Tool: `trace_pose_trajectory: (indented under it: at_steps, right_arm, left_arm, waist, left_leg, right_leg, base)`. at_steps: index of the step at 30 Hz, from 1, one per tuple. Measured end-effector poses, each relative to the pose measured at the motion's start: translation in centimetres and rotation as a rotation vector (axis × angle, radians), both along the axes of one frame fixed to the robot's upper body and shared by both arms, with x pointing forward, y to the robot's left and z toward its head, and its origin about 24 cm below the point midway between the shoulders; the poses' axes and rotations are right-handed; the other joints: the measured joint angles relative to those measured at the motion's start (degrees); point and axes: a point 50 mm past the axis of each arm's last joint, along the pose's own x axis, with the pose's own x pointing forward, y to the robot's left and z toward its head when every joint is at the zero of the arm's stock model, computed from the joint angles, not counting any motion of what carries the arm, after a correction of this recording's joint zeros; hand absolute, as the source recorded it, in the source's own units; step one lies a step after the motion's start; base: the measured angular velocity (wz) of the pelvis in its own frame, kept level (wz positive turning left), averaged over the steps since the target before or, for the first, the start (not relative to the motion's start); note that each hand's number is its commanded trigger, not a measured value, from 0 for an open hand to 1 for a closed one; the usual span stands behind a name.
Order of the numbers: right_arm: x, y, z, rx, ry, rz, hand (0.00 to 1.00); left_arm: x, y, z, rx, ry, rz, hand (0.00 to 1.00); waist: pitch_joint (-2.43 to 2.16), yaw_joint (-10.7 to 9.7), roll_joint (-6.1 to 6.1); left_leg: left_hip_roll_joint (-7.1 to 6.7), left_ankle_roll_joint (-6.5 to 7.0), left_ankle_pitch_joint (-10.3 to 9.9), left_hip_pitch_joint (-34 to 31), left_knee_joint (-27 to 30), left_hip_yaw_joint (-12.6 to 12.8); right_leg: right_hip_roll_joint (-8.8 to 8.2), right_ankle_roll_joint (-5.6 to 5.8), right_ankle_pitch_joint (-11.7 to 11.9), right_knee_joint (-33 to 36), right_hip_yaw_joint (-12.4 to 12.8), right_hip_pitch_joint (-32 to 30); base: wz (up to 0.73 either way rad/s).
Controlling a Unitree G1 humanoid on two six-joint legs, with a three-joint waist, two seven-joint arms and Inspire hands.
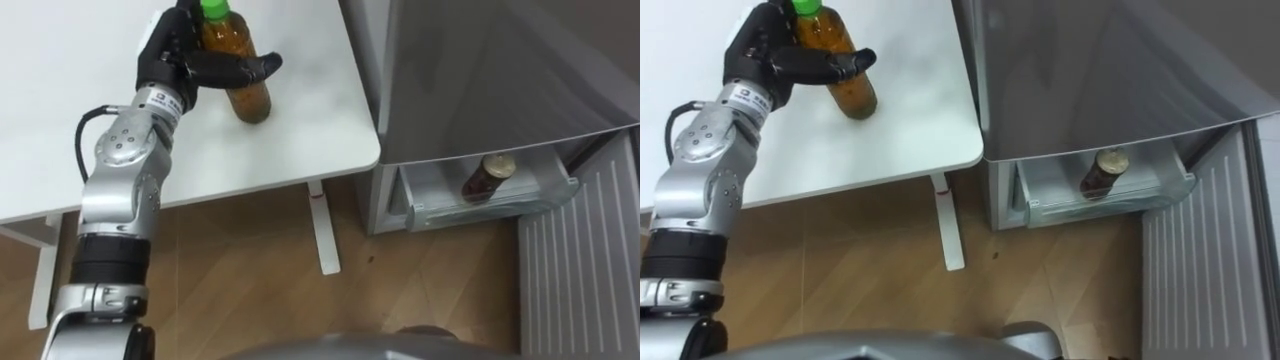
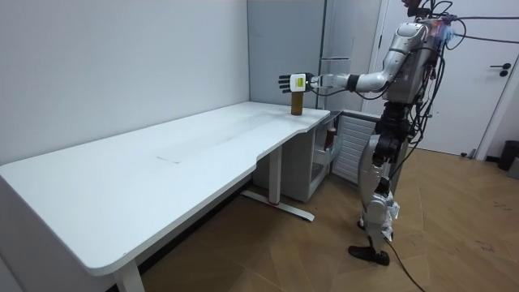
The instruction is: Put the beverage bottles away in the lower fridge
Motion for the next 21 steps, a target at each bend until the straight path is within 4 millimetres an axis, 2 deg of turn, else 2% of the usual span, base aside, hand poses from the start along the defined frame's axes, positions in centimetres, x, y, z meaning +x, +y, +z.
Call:
trace_pose_trajectory:
  at_steps: [6,7,8,9,10,16,21]
  right_arm:
    - [0.1,0.1,-0.1,0.008,0.014,-0.003,0.00]
    - [0.1,0.1,-0.1,0.009,0.014,-0.003,0.00]
    - [0.2,0.1,-0.1,0.010,0.012,-0.002,0.00]
    - [0.1,0.1,-0.1,0.010,0.014,-0.002,0.00]
    - [0.0,0.1,-0.1,0.010,0.015,-0.002,0.00]
    - [-0.1,0.2,-0.1,0.016,0.041,0.007,0.00]
    - [-0.1,0.2,-0.1,0.012,0.055,0.041,0.00]
  left_arm:
    - [1.3,0.2,0.9,0.011,-0.010,-0.013,0.00]
    - [1.4,0.3,0.9,0.007,-0.009,-0.012,0.08]
    - [1.6,0.3,1.0,-0.005,-0.006,-0.012,0.58]
    - [1.8,0.2,1.0,-0.019,-0.004,-0.013,0.66]
    - [1.8,0.2,1.0,-0.028,-0.002,-0.013,1.00]
    - [2.2,0.2,0.5,-0.088,0.034,-0.011,1.00]
    - [2.2,0.2,0.3,-0.134,0.047,-0.014,1.00]
  waist:
    - [-0.18,-0.8,-0.27]
    - [-0.21,-0.9,-0.33]
    - [-0.26,-0.9,-0.42]
    - [-0.29,-0.9,-0.51]
    - [-0.30,-1.0,-0.55]
    - [-0.38,-1.0,-0.82]
    - [-0.63,-1.1,-0.46]
  left_leg:
    - [-0.02,0.00,0.0,0.0,0.1,0.2]
    - [-0.02,0.00,0.0,0.1,0.1,0.3]
    - [0.00,0.00,0.0,0.1,0.1,0.3]
    - [0.00,0.00,0.0,0.1,0.1,0.3]
    - [0.00,0.00,0.0,0.1,0.1,0.3]
    - [0.02,0.00,0.0,-0.3,0.1,0.8]
    - [0.06,0.00,0.0,-0.8,0.3,1.0]
  right_leg:
    - [0.02,0.00,0.0,0.0,0.4,0.0]
    - [0.03,0.00,0.0,0.0,0.5,0.0]
    - [0.05,0.00,0.0,0.0,0.7,0.0]
    - [0.06,0.00,0.0,0.0,0.8,-0.1]
    - [0.06,0.00,0.0,0.1,0.9,-0.2]
    - [0.10,0.00,0.0,0.1,1.5,-1.0]
    - [0.10,-0.03,0.0,0.1,1.4,-1.5]
  base:
    - [0.00]
    - [-0.05]
    - [-0.06]
    - [-0.06]
    - [-0.05]
    - [-0.04]
    - [0.00]
